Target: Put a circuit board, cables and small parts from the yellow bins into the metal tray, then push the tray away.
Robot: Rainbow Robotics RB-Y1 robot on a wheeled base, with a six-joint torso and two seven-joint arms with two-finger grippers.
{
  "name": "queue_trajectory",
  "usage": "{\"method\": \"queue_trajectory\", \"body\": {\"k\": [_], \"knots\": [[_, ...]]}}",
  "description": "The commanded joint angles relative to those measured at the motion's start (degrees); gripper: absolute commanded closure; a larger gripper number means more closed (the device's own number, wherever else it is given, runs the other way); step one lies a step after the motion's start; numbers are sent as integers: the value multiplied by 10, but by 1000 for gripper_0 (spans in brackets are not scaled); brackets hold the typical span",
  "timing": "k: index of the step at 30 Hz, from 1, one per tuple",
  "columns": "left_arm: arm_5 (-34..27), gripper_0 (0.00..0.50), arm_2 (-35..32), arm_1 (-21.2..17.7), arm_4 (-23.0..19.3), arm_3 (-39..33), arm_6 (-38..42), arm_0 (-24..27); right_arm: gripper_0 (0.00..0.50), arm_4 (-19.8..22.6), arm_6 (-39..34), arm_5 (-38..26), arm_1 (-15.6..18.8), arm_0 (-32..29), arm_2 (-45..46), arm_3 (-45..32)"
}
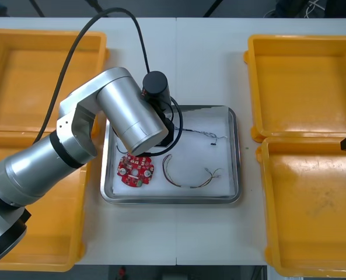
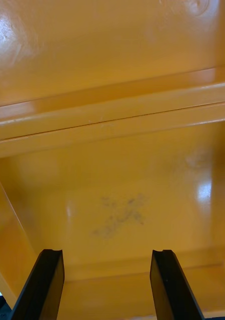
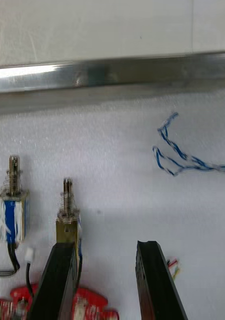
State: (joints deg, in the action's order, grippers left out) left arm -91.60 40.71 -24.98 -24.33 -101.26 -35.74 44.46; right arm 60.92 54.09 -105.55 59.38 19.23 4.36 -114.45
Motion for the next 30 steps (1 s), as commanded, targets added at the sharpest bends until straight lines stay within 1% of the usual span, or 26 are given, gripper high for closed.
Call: {"method": "queue_trajectory", "body": {"k": [1, 4, 5, 8, 10, 11, 13, 14, 16, 17, 19, 20, 21, 22, 23, 25, 26, 28, 29, 30], "knots": [[-65, 142, -38, -5, -37, -59, 20, 19, 0, -3, 8, 3, 20, -6, 19, -15], [-111, 110, -73, -19, -64, -86, 14, 32, 0, -3, 8, 3, 20, -6, 19, -15], [-118, 103, -78, -23, -69, -90, 12, 33, 0, -3, 8, 3, 20, -6, 19, -15], [-145, 75, -105, -41, -100, -105, 5, 48, 0, -3, 8, 3, 20, -6, 19, -15], [-165, 60, -125, -60, -136, -112, 0, 62, 0, -3, 8, 3, 20, -6, 19, -15], [-169, 55, -130, -65, -144, -113, -2, 64, 0, -3, 8, 3, 20, -6, 19, -15], [-181, 42, -150, -85, -182, -117, -7, 76, 0, -3, 8, 3, 20, -6, 19, -15], [-181, 40, -153, -90, -190, -118, -8, 77, 0, -3, 8, 3, 20, -6, 19, -15], [-181, 26, -169, -115, -219, -124, -12, 83, 0, -3, 8, 3, 20, -6, 19, -15], [-181, 25, -172, -120, -225, -126, -13, 84, 0, -3, 8, 3, 20, -6, 19, -15], [-181, 12, -183, -151, -256, -134, -17, 88, 0, -3, 8, 3, 20, -6, 19, -15], [-181, 9, -186, -160, -263, -136, -19, 89, 0, -3, 8, 3, 20, -6, 19, -15], [-181, 1, -190, -179, -278, -142, -21, 90, 0, -3, 8, 3, 20, -6, 19, -15], [-181, 0, -194, -198, -293, -149, -25, 90, 0, -3, 8, 3, 20, -6, 19, -15], [-182, 0, -197, -206, -300, -153, -27, 90, 0, -3, 8, 3, 20, -6, 19, -15], [-181, 0, -202, -243, -329, -160, -34, 90, 0, -3, 8, 3, 20, -6, 19, -15], [-181, 0, -204, -251, -336, -160, -35, 90, 0, -3, 8, 3, 20, -6, 19, -15], [-181, 0, -209, -283, -361, -160, -40, 90, 0, -3, 8, 3, 20, -6, 19, -15], [-181, 0, -209, -290, -368, -160, -42, 90, 0, -3, 8, 3, 20, -6, 19, -15], [-180, 0, -209, -305, -380, -157, -44, 90, 0, -3, 8, 3, 20, -6, 19, -15]]}}
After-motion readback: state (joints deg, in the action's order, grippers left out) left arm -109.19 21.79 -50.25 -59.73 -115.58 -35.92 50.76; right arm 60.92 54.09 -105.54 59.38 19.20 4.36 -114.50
